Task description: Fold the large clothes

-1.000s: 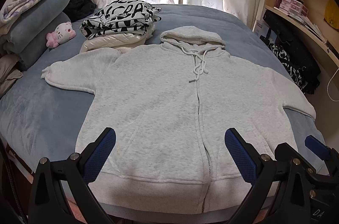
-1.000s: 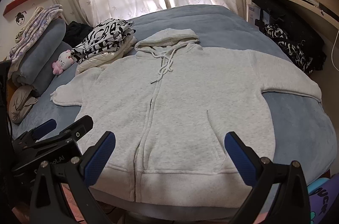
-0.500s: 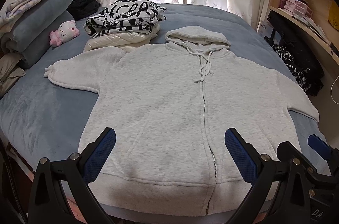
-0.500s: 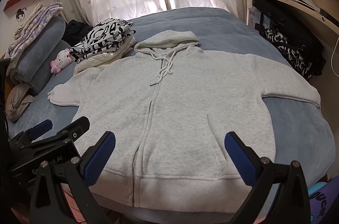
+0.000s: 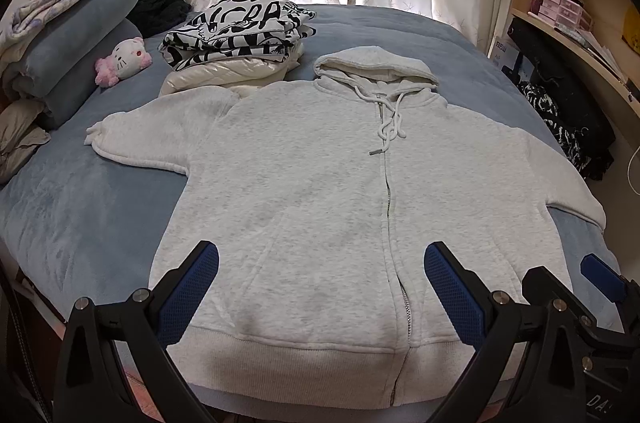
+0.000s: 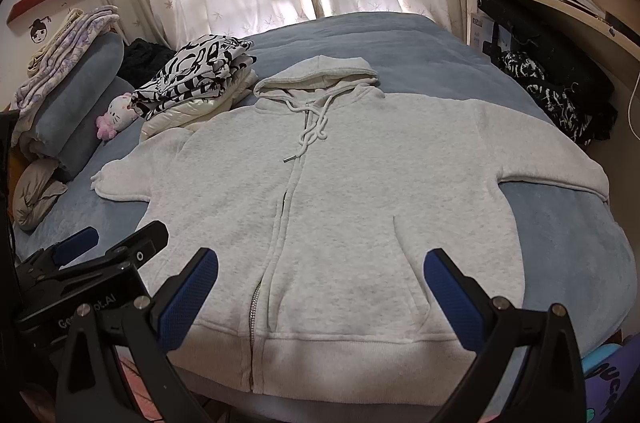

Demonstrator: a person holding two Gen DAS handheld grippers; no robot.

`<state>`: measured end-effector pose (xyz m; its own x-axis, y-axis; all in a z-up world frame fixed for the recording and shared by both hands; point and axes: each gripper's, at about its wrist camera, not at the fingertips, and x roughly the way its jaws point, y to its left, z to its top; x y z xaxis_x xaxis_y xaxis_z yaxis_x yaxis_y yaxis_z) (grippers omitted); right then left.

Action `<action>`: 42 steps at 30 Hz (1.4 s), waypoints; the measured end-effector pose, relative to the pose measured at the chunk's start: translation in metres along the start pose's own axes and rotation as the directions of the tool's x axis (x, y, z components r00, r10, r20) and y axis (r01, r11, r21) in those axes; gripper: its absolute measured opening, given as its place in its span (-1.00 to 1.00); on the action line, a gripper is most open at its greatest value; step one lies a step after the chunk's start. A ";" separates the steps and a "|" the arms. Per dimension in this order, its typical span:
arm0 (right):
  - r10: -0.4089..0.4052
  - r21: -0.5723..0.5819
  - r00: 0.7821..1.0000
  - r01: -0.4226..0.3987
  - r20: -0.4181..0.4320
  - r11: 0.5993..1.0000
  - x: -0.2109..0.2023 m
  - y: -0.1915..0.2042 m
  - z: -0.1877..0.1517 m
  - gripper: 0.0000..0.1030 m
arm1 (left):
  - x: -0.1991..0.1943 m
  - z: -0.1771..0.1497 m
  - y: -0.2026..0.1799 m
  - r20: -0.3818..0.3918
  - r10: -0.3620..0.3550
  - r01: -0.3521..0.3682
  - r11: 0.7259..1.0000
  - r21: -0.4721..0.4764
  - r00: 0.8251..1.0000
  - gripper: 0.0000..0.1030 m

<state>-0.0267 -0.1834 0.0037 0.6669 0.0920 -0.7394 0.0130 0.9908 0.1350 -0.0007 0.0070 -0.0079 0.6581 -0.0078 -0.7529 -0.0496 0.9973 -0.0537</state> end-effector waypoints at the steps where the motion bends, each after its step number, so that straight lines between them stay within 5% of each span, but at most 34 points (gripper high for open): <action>1: 0.000 0.000 1.000 0.000 0.000 1.000 0.001 0.000 0.000 1.00 | 0.000 0.000 0.000 0.000 -0.002 0.002 1.000 0.000 1.000 0.98; 17: 0.005 0.001 1.000 -0.005 0.022 1.000 0.002 -0.005 -0.001 1.00 | -0.005 0.000 -0.002 0.016 0.015 -0.015 1.000 0.005 1.000 0.98; 32: -0.007 -0.013 0.999 0.008 0.045 1.000 0.000 -0.009 0.004 1.00 | 0.009 0.004 -0.009 -0.034 -0.038 0.038 0.999 -0.008 0.999 0.98; 42: -0.084 -0.047 0.989 0.090 0.120 0.995 -0.016 -0.037 0.037 1.00 | 0.014 0.039 -0.031 -0.028 -0.057 0.058 0.997 0.051 0.998 0.98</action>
<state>-0.0106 -0.2249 0.0349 0.7481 -0.0044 -0.6636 0.0379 0.9986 0.0362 0.0393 -0.0216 0.0090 0.6388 -0.0665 -0.7665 0.0269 0.9976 -0.0641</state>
